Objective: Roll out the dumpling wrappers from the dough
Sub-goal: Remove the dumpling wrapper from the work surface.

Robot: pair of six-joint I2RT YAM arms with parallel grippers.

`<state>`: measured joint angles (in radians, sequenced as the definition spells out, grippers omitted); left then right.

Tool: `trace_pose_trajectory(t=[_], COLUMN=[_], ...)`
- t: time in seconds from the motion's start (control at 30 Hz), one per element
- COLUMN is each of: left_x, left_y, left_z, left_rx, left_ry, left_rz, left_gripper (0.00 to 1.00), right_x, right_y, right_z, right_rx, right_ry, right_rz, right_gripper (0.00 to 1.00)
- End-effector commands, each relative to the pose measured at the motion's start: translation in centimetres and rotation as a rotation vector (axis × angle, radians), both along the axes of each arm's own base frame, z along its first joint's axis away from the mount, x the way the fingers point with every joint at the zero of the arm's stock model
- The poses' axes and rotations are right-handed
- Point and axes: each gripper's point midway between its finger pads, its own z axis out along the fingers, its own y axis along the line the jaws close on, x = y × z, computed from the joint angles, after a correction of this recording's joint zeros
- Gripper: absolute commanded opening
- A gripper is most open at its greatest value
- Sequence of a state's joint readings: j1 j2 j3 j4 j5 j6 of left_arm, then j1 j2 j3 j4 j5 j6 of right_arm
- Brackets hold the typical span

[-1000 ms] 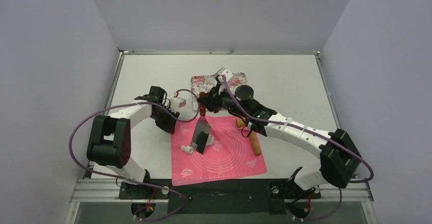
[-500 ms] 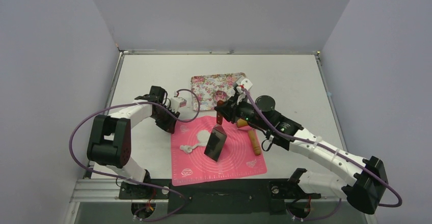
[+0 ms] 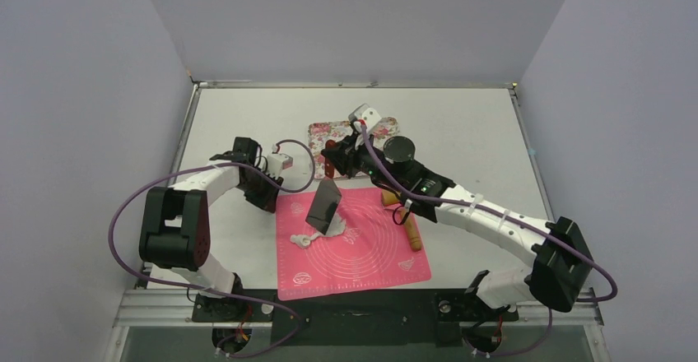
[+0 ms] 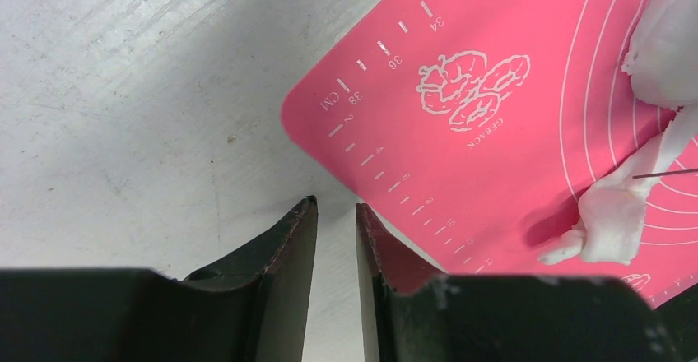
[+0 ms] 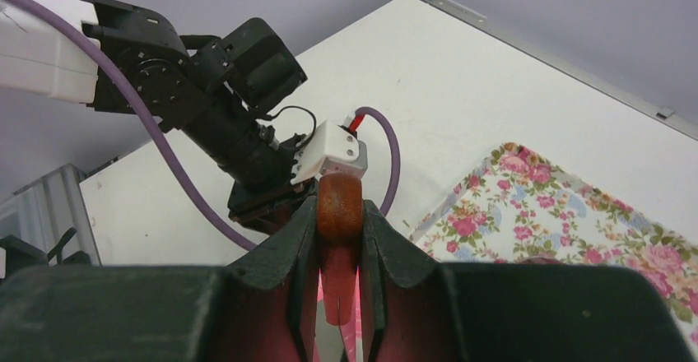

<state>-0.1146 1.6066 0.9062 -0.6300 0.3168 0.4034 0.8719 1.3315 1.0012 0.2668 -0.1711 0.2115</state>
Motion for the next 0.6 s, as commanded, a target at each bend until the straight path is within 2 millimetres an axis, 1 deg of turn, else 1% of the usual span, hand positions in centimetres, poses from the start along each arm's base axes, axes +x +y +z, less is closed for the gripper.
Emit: trace_pose_trajectory(t=[0.0,0.03,0.07,0.1,0.13,0.2,0.27,0.4,0.43,0.47,0.5,0.53,0.57], left_x=[2.2,2.6,2.7,2.9,3.0,3.2,3.2,3.1,3.1,3.1,3.2,3.2,3.2], left_y=[-0.3,-0.1,-0.1,0.2,0.2,0.6,0.7,0.8,0.7,0.7,0.7,0.6,0.6], left_z=[1.5,1.6,1.7,2.0,2.2,2.5,2.6,2.6,2.6,2.6,2.6,2.6,2.6], left_rx=[-0.022,-0.024,-0.033,-0.040,-0.050,-0.053,-0.052,-0.052,-0.054,-0.055,-0.057,-0.059,-0.061], left_ry=[-0.067,-0.074,-0.072,-0.076,-0.078,-0.088,-0.094,-0.095,-0.095,-0.094,-0.094,-0.094,-0.095], left_rz=[0.018,0.030,0.038,0.050,0.054,0.066,0.066,0.064,0.064,0.064,0.064,0.063,0.062], left_gripper=[0.22,0.22,0.22,0.22,0.22,0.22,0.22,0.22,0.22,0.22,0.22,0.22,0.22], right_x=[0.9,1.0,1.3,1.4,1.6,1.6,1.3,0.7,0.4,0.1,-0.2,-0.7,-1.1], right_y=[1.5,1.7,2.0,2.3,2.8,3.8,4.2,3.9,3.8,3.5,3.3,2.8,2.6], right_z=[5.0,4.9,3.9,4.1,3.6,3.4,3.3,2.4,1.9,1.8,1.4,1.5,1.1], right_rx=[0.102,0.100,0.087,0.101,0.097,0.099,0.096,0.056,0.039,0.026,0.014,0.008,-0.001], right_ry=[-0.138,-0.153,-0.148,-0.158,-0.150,-0.135,-0.126,-0.105,-0.101,-0.101,-0.094,-0.093,-0.086], right_rz=[0.006,0.011,0.015,0.028,0.038,0.066,0.088,0.106,0.115,0.117,0.122,0.125,0.130], right_gripper=[0.00,0.00,0.00,0.00,0.00,0.00,0.00,0.00,0.00,0.00,0.00,0.00,0.00])
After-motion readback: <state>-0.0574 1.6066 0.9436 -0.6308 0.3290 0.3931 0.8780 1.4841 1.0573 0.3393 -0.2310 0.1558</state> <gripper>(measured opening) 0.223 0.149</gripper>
